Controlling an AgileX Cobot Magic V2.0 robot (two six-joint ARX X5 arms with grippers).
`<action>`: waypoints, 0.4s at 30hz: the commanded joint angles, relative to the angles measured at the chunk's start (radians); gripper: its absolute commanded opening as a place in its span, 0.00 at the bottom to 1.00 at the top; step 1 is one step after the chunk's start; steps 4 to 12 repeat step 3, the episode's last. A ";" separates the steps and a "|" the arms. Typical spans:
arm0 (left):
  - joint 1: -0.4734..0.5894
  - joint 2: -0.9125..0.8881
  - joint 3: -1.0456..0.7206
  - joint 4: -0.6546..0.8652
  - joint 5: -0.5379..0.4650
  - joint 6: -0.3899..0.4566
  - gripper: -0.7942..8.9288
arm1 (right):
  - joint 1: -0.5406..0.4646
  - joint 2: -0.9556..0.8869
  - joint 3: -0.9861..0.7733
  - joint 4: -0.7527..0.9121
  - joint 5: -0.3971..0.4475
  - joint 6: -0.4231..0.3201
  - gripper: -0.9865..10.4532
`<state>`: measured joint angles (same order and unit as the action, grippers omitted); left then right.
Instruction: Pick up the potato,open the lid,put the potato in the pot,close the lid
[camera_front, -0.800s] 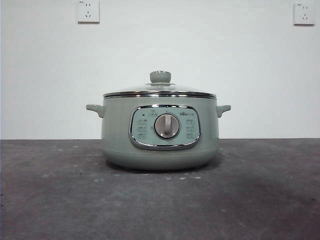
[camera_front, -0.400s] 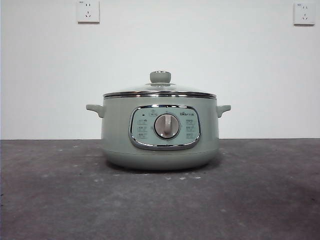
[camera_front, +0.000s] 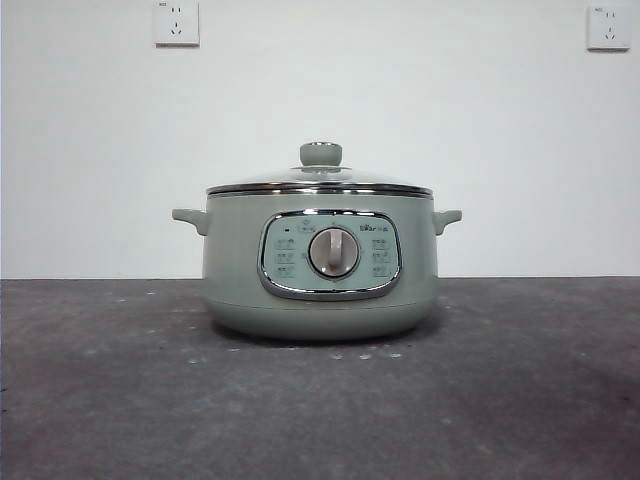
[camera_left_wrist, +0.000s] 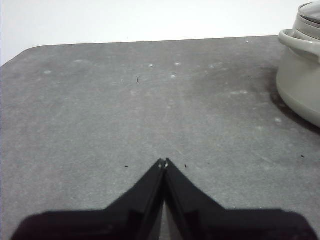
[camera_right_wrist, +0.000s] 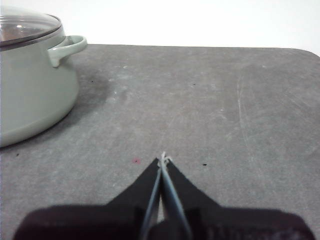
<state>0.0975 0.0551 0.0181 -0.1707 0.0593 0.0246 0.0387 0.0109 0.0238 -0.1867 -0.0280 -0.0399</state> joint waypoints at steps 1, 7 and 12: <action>0.002 0.000 -0.010 0.007 0.000 -0.009 0.08 | 0.000 -0.003 -0.010 0.006 0.002 0.013 0.09; 0.002 0.000 -0.010 0.007 0.000 -0.009 0.08 | 0.000 -0.002 -0.010 0.006 0.002 0.013 0.09; 0.002 0.000 -0.010 0.007 0.000 -0.009 0.08 | 0.000 -0.002 -0.010 0.006 0.002 0.013 0.09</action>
